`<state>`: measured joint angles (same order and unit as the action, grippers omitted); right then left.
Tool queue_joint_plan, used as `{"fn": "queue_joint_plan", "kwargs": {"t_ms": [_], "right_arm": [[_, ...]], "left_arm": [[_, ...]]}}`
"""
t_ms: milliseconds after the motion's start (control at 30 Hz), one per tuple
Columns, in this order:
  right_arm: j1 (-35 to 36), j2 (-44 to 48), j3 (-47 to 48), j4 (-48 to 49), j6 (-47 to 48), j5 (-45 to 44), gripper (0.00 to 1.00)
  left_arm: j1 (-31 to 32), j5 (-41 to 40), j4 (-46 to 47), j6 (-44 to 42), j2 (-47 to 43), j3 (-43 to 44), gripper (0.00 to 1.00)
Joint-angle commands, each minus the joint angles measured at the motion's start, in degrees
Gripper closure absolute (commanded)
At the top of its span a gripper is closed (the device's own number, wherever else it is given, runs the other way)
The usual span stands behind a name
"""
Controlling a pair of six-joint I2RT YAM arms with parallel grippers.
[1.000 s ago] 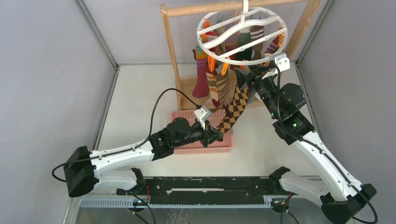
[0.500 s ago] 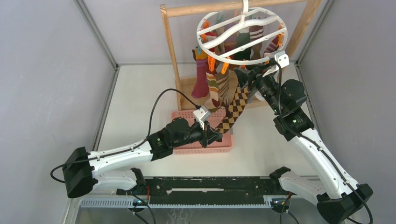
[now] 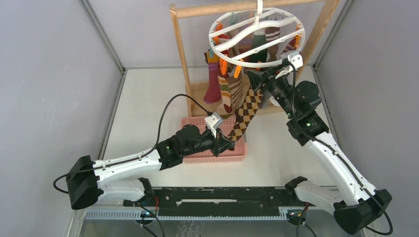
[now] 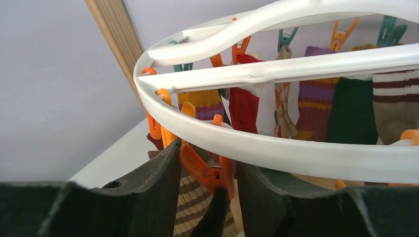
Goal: Remove the socks clipped to the hanger
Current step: Remove the sock from the hanger.
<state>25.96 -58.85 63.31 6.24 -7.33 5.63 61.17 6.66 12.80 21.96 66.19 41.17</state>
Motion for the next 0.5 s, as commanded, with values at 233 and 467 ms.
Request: {"fn": "queue_joint_plan", "kwargs": {"t_ms": [233,467], "right_arm": [[0.0,0.0,2.9,3.6,-1.1,-1.4,0.69],[0.1,-0.3,2.9,2.8,-1.1,-1.7,0.86]], "left_arm": [[0.1,0.3,1.3,-1.7,-2.0,2.8,0.96],[0.1,0.1,1.2,-1.8,-2.3,2.4,0.96]]}}
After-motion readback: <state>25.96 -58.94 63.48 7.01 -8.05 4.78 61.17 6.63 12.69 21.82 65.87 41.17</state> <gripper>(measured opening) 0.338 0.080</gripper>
